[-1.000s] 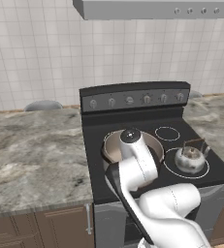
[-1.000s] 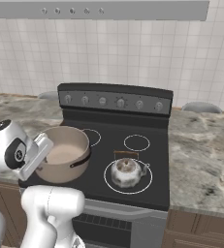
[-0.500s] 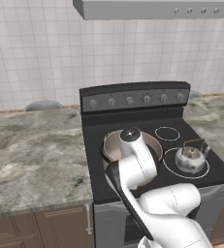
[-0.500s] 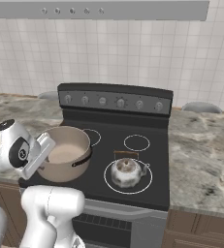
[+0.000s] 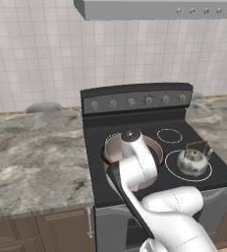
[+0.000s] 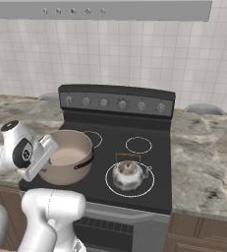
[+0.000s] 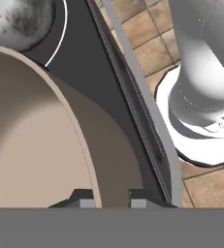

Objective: Pick the kettle from the cabinet and place it on a stove burner. Then pick the pot from the counter and place it on another stove burner. Finally, turn both burners on.

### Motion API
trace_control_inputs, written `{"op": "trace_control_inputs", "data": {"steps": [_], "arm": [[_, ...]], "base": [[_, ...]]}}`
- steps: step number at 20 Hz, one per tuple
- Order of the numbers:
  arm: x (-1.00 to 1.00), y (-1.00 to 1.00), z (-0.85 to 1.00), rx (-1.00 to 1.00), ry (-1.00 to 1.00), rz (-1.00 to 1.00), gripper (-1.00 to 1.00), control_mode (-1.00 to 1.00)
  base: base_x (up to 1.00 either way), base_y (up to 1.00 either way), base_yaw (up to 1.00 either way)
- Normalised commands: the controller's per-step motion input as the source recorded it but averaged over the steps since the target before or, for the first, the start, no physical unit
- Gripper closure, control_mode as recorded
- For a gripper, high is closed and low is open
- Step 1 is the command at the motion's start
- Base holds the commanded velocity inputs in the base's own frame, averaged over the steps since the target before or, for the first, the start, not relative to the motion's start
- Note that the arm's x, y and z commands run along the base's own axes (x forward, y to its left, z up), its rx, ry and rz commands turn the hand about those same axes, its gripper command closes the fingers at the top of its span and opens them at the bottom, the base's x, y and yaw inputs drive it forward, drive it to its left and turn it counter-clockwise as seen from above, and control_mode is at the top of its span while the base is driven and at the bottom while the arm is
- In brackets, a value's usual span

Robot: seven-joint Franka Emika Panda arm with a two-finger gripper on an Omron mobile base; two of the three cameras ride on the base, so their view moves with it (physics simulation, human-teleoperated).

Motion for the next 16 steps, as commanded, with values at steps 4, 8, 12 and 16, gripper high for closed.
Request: {"op": "trace_control_inputs", "data": {"steps": [4,8,12,16], "arm": [[0.08,0.03,-0.07,0.0,0.02,0.01,1.0,-1.0],[0.11,0.07,-0.09,0.0,0.02,0.0,1.0,-1.0],[0.17,0.09,-0.1,0.0,0.01,0.0,1.0,-1.0],[0.15,0.09,-0.1,0.0,0.0,0.0,1.0,-1.0]], "base": [[0.0,0.0,0.0],[0.0,0.0,0.0],[0.0,0.0,0.0],[0.0,0.0,0.0]]}}
